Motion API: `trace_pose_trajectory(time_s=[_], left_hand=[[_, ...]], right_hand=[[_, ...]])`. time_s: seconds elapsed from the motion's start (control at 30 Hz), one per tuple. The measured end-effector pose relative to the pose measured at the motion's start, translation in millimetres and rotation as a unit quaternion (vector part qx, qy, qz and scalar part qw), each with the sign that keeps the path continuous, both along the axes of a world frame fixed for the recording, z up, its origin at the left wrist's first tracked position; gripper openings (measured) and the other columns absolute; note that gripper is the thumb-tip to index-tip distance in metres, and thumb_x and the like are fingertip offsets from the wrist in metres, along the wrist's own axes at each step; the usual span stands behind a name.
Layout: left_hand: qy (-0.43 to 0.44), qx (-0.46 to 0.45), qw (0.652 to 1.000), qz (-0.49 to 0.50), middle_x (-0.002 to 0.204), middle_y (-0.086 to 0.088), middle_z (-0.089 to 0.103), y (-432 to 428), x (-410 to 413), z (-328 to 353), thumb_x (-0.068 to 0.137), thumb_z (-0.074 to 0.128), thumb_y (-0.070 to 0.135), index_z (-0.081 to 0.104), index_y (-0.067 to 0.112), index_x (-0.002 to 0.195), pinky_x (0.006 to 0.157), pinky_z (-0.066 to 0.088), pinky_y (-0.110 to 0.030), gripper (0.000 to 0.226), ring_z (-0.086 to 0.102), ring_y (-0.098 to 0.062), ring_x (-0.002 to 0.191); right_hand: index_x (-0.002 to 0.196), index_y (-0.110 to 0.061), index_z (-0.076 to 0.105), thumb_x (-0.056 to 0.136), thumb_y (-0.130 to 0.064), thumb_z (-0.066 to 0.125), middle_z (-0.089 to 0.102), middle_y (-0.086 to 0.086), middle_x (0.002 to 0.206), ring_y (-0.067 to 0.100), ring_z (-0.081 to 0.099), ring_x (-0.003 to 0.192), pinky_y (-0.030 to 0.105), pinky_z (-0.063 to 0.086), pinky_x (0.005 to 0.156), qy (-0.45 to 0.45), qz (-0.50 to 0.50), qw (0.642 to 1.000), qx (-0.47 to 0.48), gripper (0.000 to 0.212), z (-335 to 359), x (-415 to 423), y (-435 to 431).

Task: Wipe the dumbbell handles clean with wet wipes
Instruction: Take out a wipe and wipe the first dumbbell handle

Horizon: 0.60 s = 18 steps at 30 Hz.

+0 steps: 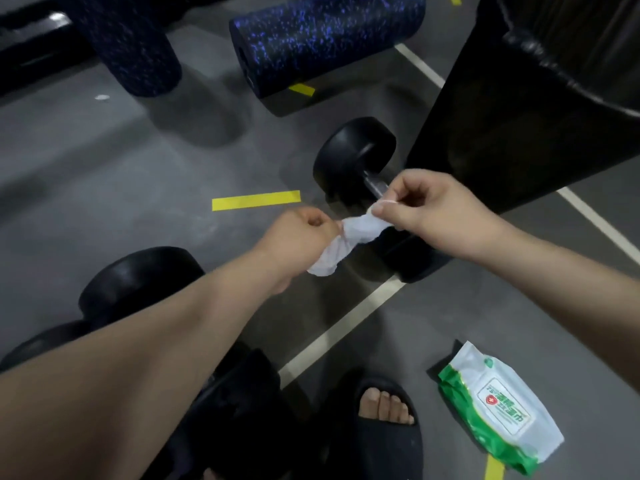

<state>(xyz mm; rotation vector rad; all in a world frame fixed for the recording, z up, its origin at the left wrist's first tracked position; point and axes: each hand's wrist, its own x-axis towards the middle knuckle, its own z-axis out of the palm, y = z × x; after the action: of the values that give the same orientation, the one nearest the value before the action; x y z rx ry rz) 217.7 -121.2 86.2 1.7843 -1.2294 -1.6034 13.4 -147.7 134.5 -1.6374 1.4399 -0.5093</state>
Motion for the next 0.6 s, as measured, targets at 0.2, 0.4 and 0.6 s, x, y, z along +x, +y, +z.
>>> trace_pose_trajectory(time_s=[0.2, 0.4, 0.6], left_hand=[[0.305, 0.094, 0.946, 0.060, 0.072, -0.028, 0.048, -18, -21, -23, 0.105, 0.034, 0.030, 0.043, -0.007, 0.070, 0.070, 0.048, -0.037, 0.051, 0.057, -0.033, 0.066], [0.328, 0.092, 0.936, 0.087, 0.105, -0.019, 0.069, -25, -25, -31, 0.091, 0.046, -0.006, 0.058, -0.006, 0.119, 0.078, 0.058, -0.038, 0.031, 0.070, -0.030, 0.095], [0.286, 0.078, 0.949, 0.108, 0.119, -0.021, 0.069, -33, -31, -22, 0.101, 0.052, 0.009, 0.058, -0.004, 0.126, 0.091, 0.058, -0.047, 0.029, 0.068, -0.036, 0.110]], right_hand=[[0.107, -0.030, 0.077, 0.084, -0.011, 0.059, 0.064, -0.022, 0.110, -0.003, 0.055, 0.117, 0.012, 0.040, 0.100, 0.087, 0.234, 0.968, -0.007, 0.034, -35, -6, 2], [0.104, -0.029, 0.070, 0.089, -0.015, 0.063, 0.068, -0.015, 0.101, -0.005, 0.063, 0.092, 0.012, 0.046, 0.077, 0.046, 0.035, 0.998, -0.007, 0.021, -38, -16, -22], [0.089, -0.021, 0.072, 0.088, -0.034, 0.076, 0.073, -0.007, 0.085, 0.003, 0.069, 0.077, 0.021, 0.055, 0.069, 0.076, 0.056, 0.995, 0.042, 0.014, -32, -17, -34]])
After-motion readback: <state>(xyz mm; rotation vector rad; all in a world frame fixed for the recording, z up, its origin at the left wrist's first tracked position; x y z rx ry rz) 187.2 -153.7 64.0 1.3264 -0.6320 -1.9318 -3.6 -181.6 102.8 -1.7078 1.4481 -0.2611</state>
